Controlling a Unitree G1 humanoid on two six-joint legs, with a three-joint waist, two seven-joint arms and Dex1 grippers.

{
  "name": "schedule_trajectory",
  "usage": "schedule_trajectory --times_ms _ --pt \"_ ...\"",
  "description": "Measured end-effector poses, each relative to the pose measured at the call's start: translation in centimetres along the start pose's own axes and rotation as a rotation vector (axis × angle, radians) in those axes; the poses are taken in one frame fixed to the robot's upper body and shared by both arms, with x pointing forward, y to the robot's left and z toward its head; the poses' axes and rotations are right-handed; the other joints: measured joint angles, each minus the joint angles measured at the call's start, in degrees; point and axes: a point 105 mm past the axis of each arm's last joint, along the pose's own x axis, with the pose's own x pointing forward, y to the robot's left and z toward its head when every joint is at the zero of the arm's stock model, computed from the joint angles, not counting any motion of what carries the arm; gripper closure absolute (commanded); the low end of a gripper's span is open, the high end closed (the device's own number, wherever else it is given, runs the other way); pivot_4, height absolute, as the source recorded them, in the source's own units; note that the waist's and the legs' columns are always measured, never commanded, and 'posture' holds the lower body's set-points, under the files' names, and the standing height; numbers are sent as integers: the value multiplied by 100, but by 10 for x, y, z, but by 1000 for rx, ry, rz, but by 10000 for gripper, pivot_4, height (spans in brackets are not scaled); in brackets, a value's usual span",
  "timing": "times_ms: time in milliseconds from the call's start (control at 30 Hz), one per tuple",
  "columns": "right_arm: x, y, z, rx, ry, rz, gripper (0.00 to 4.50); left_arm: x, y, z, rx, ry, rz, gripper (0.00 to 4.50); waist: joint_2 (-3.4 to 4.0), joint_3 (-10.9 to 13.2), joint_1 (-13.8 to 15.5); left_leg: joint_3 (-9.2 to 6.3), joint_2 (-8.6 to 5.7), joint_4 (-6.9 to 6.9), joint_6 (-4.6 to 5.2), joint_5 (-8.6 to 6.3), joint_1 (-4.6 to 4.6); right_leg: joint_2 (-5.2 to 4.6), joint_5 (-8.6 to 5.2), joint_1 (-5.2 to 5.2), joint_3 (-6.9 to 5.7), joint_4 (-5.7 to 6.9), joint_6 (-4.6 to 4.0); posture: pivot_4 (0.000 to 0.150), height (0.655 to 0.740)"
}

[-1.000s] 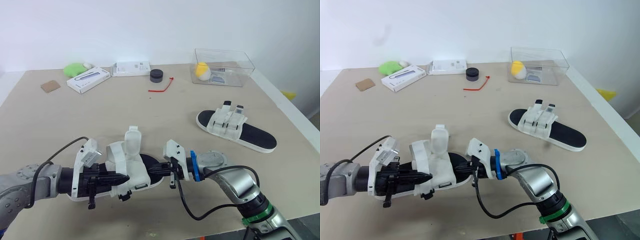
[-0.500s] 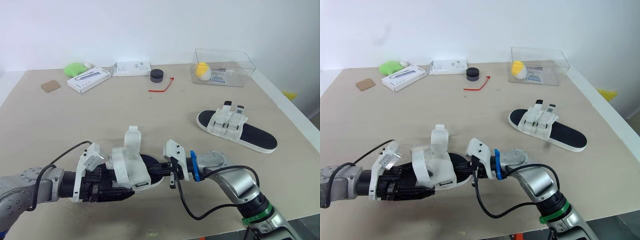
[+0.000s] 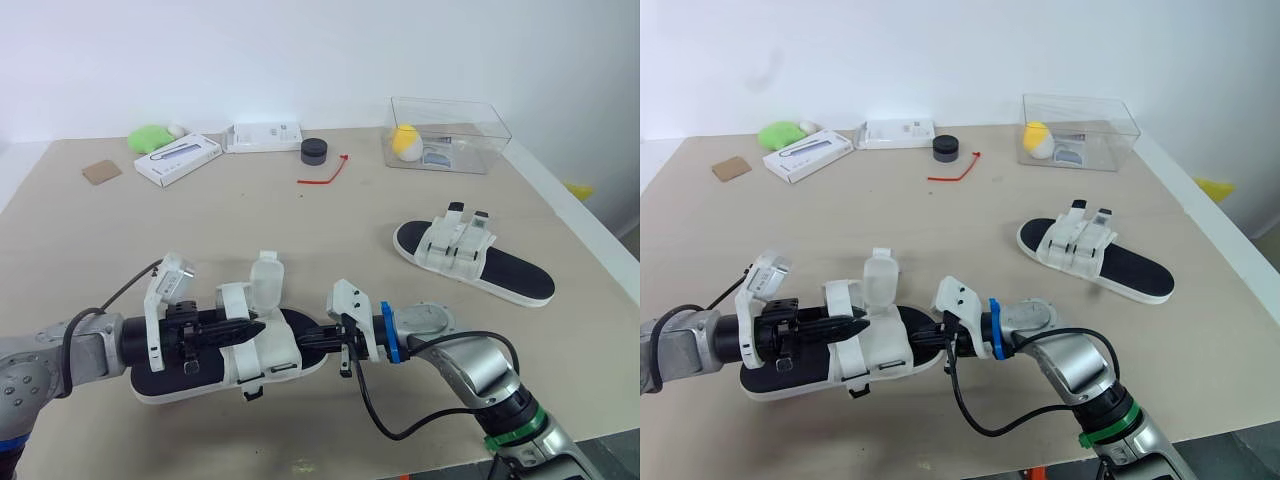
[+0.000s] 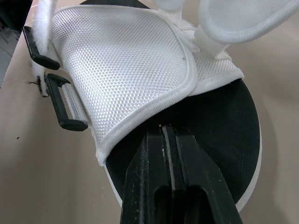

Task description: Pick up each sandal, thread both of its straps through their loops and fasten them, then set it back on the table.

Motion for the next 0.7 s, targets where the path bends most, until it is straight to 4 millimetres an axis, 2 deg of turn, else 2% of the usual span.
schedule_trajectory --times_ms 33,200,500,533,567,633,700 --pt "0 0 0 0 0 0 45000 1 -2 -4 2 19 -7 44343 0 0 1 0 0 0 0 0 0 0 -1 0 0 0 -1 1500 7400" --pt "0 0 0 2 -1 1 45000 1 -10 -23 17 115 -27 44343 0 0 1 -1 0 0 0 0 0 0 -13 0 -1 0 -22 1500 7400" --pt "0 1 0 9 -4 9 45000 1 -13 -28 92 135 -17 44343 0 0 0 -2 1 -2 0 0 0 2 -14 0 -1 0 -22 1500 7400" --pt "0 1 0 9 -4 10 45000 1 -13 -28 106 135 -10 39074 0 0 -2 -1 2 -3 0 0 1 2 -14 -1 -1 0 -22 1500 7400" --pt "0 2 0 10 -3 11 45000 0 -14 -31 114 137 -5 36291 1 0 -1 -1 2 -5 -1 0 1 1 -14 -1 -1 0 -20 1500 7400" --pt "0 1 0 9 -2 10 45000 -2 -17 -33 133 139 -4 27132 0 0 3 -2 2 -5 -1 0 0 1 -15 -1 -3 0 -21 1500 7400" --pt "0 2 -1 9 -1 13 45000 -10 -19 -41 167 159 25 18333 0 0 -6 -1 4 -6 -2 -1 4 -1 -20 -2 1 0 -29 1500 7400"
